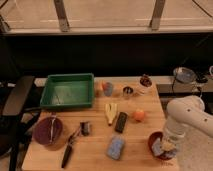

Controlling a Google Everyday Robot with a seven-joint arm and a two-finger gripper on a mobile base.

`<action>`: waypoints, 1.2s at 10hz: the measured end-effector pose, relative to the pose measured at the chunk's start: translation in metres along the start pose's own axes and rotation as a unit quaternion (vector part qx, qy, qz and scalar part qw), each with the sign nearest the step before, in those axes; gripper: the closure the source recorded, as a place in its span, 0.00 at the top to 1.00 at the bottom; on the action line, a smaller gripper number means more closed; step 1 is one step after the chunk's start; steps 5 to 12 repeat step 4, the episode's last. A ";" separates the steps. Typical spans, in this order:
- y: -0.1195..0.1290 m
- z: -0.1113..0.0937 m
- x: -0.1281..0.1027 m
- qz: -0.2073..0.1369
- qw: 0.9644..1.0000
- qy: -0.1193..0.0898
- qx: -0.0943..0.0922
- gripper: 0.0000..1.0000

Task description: Wipe red bowl with towel

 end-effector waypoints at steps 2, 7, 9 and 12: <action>-0.002 -0.005 0.020 0.024 1.000 0.000 0.005 0.00; -0.012 -0.017 0.031 0.036 0.999 -0.008 0.015 0.02; -0.012 -0.017 0.031 0.036 0.999 -0.008 0.015 0.02; -0.012 -0.017 0.031 0.036 0.999 -0.008 0.015 0.02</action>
